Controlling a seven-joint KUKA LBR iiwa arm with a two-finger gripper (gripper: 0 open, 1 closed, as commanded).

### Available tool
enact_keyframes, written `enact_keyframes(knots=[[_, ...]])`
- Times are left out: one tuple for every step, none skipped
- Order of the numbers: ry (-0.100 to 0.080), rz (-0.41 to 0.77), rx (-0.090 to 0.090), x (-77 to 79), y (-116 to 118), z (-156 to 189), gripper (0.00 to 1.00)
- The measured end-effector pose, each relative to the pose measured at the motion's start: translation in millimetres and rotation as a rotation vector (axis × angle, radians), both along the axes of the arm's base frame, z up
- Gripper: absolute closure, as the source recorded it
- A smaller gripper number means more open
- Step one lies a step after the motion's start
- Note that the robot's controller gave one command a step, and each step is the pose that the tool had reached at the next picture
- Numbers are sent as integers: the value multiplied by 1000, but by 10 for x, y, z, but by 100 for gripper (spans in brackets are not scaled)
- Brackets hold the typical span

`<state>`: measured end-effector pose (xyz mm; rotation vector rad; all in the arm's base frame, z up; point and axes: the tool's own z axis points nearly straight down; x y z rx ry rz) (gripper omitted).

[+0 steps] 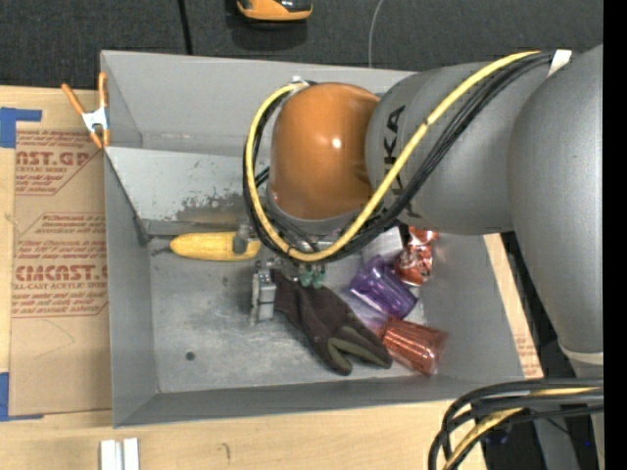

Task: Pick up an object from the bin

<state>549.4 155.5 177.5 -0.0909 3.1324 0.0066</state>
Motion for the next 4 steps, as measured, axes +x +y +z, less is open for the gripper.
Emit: enact_keyframes(knots=[[5, 42, -5, -103, -352, -317, 0], [10, -121, -3, -24, -492, -441, 0], [4, -52, -3, 131, -788, -623, 0], [7, -64, -2, 51, -906, -819, 100]])
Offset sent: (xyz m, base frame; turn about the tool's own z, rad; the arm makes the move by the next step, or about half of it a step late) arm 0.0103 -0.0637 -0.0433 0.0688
